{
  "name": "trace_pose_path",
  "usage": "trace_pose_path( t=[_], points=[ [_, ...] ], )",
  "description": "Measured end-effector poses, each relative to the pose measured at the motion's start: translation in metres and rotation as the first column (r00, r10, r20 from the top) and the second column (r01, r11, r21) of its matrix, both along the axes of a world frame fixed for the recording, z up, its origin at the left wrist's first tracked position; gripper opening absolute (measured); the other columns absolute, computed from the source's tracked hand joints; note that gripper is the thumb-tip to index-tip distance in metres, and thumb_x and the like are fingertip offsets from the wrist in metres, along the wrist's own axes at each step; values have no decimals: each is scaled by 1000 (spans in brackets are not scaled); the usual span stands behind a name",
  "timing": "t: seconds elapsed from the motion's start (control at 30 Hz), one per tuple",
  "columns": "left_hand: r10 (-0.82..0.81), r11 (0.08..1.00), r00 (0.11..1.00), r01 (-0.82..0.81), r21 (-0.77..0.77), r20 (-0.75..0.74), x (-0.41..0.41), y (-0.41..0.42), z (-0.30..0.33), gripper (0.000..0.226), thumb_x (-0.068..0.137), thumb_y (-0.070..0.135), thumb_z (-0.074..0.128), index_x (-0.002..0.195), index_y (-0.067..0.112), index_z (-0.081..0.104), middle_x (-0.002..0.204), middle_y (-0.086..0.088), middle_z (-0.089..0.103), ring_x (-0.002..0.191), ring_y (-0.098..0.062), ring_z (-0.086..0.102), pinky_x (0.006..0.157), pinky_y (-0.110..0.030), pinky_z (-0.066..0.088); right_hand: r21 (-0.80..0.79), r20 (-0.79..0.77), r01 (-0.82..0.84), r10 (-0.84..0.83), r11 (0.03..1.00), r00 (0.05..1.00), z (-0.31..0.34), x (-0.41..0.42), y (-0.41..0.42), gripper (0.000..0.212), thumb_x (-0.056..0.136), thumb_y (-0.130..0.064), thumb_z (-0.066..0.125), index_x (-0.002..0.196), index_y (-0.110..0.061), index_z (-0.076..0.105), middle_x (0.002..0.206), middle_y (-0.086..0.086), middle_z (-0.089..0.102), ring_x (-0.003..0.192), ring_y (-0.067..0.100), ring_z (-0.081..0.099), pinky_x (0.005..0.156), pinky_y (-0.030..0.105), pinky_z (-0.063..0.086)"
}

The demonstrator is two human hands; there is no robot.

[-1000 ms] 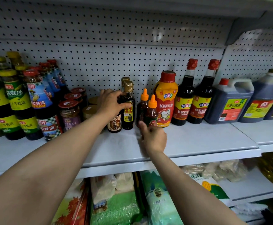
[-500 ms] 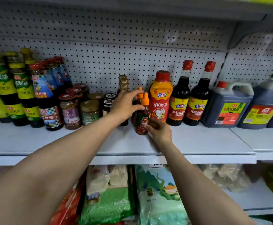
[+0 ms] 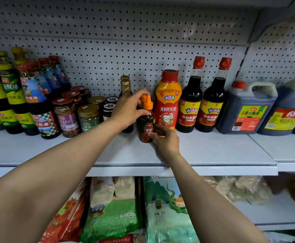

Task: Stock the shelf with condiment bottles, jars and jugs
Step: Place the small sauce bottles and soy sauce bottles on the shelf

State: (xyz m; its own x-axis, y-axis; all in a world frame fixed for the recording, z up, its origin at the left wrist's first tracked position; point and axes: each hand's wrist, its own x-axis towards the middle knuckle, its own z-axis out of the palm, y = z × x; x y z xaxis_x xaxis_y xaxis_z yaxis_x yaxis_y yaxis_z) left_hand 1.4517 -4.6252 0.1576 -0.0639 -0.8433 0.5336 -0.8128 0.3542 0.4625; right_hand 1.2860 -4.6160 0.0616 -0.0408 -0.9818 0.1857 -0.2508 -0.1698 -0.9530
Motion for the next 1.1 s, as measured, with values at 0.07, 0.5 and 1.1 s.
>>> trace_pose_path(
  t=[0.07,0.5,1.1],
  points=[
    [2,1000,1000,-2,-8,-3,0,-2,-1,58,73,32,83,122,39,52,92,8,61,87,-14,56,72,-28,41,-3,-14,0,0,1000,1000,-1,0,-2,41,79,-26,82,118,-20,72,108,1,75,99,14,68,94,34,54],
    [62,998,992,-58,-40,114,1,-8,8,56,71,35,84,117,37,52,82,8,57,82,-17,55,67,-30,45,30,-129,53,-49,998,990,-2,7,-13,39,76,-44,81,111,-28,72,103,-11,75,98,9,67,89,33,53],
    [194,981,928,-173,-94,318,-3,-25,18,54,74,36,81,109,33,41,63,15,40,65,-20,55,55,-28,42,23,-288,166,-152,986,946,2,20,-27,41,74,-60,75,107,-36,72,101,-11,74,94,16,65,69,27,41]
  ],
)
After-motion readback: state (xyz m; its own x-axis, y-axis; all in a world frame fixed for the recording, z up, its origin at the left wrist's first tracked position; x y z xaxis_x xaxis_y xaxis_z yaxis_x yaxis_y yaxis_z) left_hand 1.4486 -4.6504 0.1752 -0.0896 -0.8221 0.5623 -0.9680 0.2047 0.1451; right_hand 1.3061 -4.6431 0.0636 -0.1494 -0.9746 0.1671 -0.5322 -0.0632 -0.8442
